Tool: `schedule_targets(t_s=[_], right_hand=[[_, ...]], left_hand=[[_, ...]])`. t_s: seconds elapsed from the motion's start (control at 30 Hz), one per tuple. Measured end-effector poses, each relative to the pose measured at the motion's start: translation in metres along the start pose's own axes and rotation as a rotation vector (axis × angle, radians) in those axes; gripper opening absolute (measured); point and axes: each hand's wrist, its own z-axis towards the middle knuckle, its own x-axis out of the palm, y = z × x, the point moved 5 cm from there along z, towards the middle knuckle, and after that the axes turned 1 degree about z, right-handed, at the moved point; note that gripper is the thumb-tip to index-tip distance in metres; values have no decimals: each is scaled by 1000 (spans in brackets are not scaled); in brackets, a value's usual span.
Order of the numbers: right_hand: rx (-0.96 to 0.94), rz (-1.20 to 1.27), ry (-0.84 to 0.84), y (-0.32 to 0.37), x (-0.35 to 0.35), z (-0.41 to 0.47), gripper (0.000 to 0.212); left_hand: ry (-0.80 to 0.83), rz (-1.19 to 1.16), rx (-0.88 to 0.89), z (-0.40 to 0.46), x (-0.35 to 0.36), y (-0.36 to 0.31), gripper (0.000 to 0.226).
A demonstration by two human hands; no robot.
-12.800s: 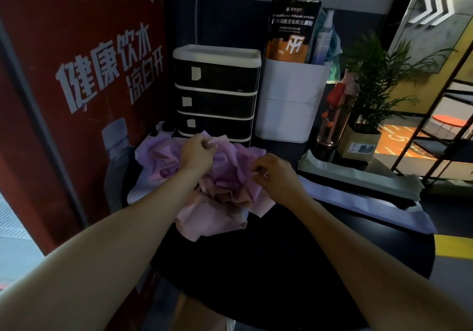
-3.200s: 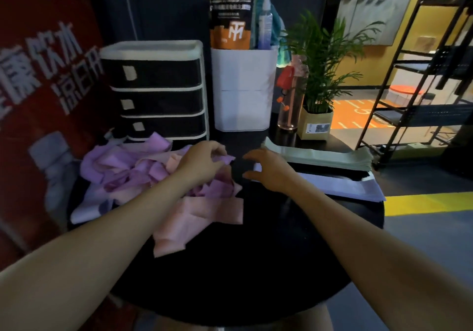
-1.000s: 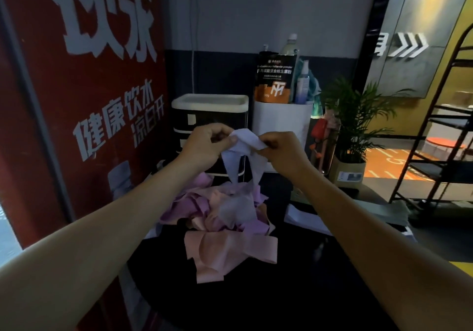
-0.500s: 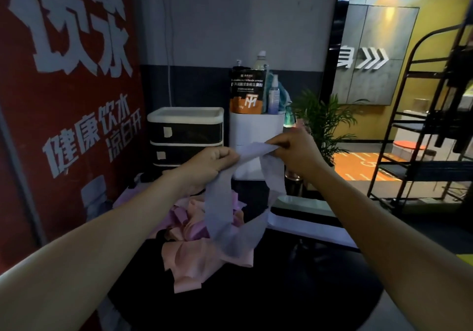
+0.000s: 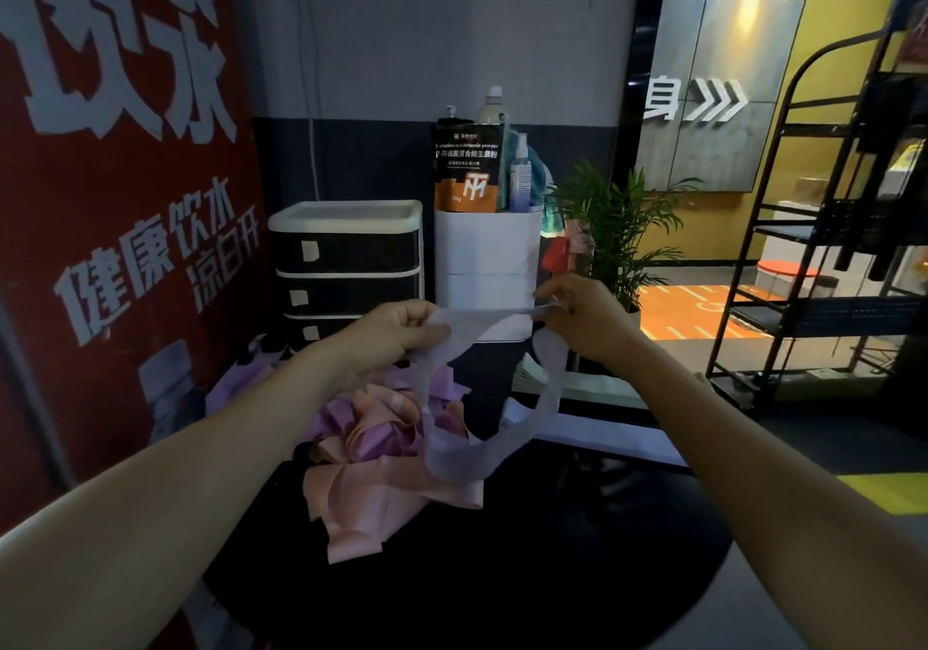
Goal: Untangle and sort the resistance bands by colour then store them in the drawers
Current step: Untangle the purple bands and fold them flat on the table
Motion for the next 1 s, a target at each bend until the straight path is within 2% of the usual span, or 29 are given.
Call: schedule_targets(t_s=[0.07, 0.13, 0.23, 0.33, 0.47, 0.5, 0.57, 0.63, 0.73, 0.83, 0.9, 1.0], right_hand=[[68, 110, 142, -1, 13, -4, 16], [62, 72, 192, -1, 19, -7, 17], [29, -48, 111, -9, 13, -3, 18], [66, -87, -12, -22, -2, 0, 18], [103, -84, -55, -35, -8, -3, 15], [98, -96, -43, -37, -7, -4, 15], [92, -123, -38, -41, -3, -5, 19], [97, -151, -25, -47, 1, -6, 23], [121, -258, 96, -52, 10, -14, 29], [143, -310, 453, -48, 29, -31, 45], [145, -280, 600, -41, 39, -39, 57], [11, -101, 463, -17, 41, -32, 47]], left_hand=[[-56, 41, 29, 4, 1, -5, 8], [-107, 77, 48, 8, 0, -6, 12], [-50, 236, 46, 8, -1, -2, 14], [35, 383, -30, 2, -3, 10, 22], [113, 343, -117, -2, -6, 30, 33], [119, 331, -129, -3, -6, 32, 30], [119, 228, -129, -4, -3, 31, 8], [103, 54, -129, -3, 0, 28, 8], [106, -69, -143, -3, 4, 24, 9], [133, -48, -155, -1, 14, 16, 5], [164, 15, -147, 2, 22, 10, 7], [228, 198, -81, 6, 35, 0, 16]])
